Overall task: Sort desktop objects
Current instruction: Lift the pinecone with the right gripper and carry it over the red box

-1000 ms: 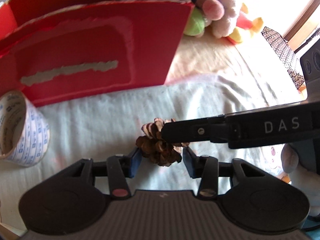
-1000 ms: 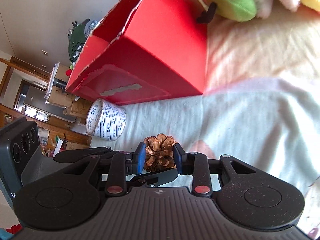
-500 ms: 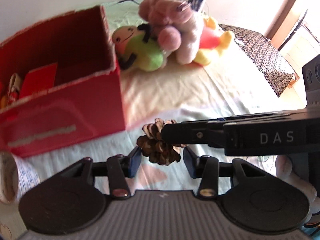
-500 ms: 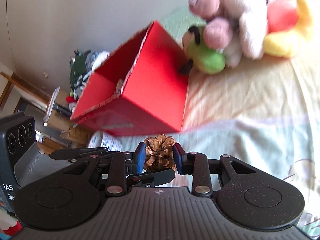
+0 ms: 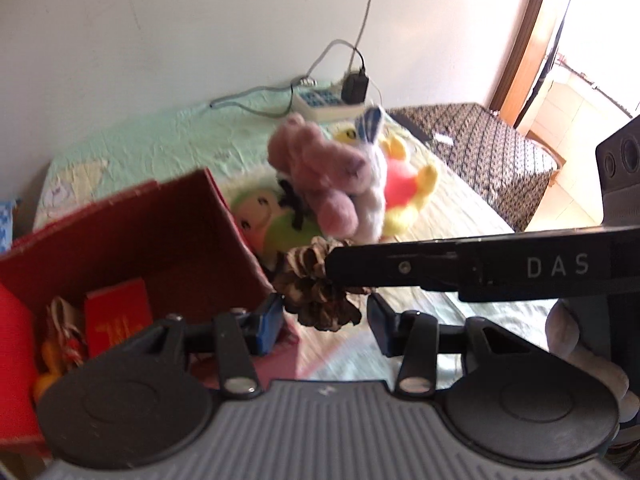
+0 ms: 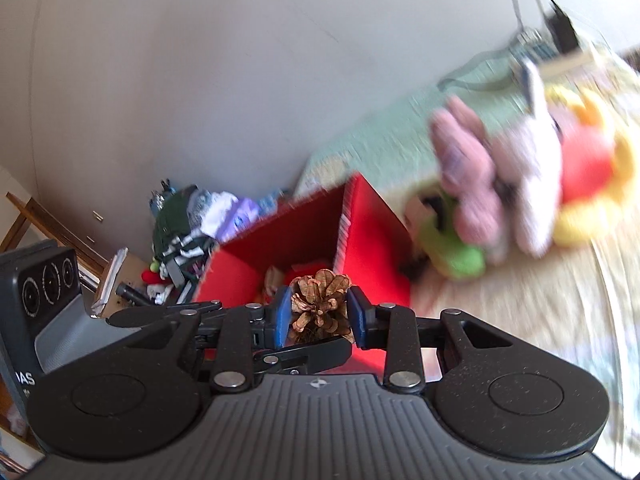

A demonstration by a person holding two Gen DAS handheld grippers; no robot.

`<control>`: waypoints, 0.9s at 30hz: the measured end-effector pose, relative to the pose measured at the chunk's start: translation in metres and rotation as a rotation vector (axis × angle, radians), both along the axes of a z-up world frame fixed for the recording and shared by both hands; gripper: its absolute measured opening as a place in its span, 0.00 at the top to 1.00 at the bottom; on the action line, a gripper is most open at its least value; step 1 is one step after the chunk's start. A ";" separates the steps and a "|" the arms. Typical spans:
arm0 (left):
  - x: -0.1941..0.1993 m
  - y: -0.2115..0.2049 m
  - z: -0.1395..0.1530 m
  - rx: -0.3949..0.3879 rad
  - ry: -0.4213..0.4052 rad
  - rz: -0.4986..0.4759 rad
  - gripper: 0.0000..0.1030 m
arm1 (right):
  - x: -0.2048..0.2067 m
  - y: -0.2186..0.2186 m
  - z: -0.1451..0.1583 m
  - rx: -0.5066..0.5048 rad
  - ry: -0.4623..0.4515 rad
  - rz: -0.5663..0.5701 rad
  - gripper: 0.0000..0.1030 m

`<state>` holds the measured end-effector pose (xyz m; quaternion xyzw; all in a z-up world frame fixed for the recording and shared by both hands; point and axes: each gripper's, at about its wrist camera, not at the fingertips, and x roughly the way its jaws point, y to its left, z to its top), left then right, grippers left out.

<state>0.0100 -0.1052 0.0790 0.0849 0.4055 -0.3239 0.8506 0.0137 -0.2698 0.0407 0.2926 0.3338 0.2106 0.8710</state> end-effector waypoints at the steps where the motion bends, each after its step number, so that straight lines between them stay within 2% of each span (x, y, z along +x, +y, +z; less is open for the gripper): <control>1: 0.006 0.005 0.003 -0.007 -0.007 0.000 0.54 | 0.005 0.006 0.004 -0.009 -0.014 0.000 0.67; 5: 0.031 0.028 0.005 -0.020 -0.010 0.005 0.54 | 0.027 0.033 0.013 -0.080 -0.046 0.022 0.67; 8: 0.048 0.042 -0.007 -0.015 0.033 0.016 0.54 | 0.043 0.050 0.009 -0.136 -0.030 0.042 0.68; 15: 0.068 0.062 -0.034 0.017 0.088 0.009 0.55 | 0.069 0.084 -0.003 -0.244 0.059 0.106 0.67; 19: 0.082 0.067 -0.049 0.005 0.155 -0.005 0.55 | 0.088 0.104 -0.007 -0.354 0.120 0.156 0.68; 22: 0.092 0.067 -0.064 -0.025 0.238 -0.015 0.55 | 0.103 0.111 -0.010 -0.426 0.164 0.191 0.68; 27: 0.096 0.067 -0.076 -0.005 0.270 0.002 0.55 | 0.121 0.127 -0.014 -0.535 0.250 0.318 0.68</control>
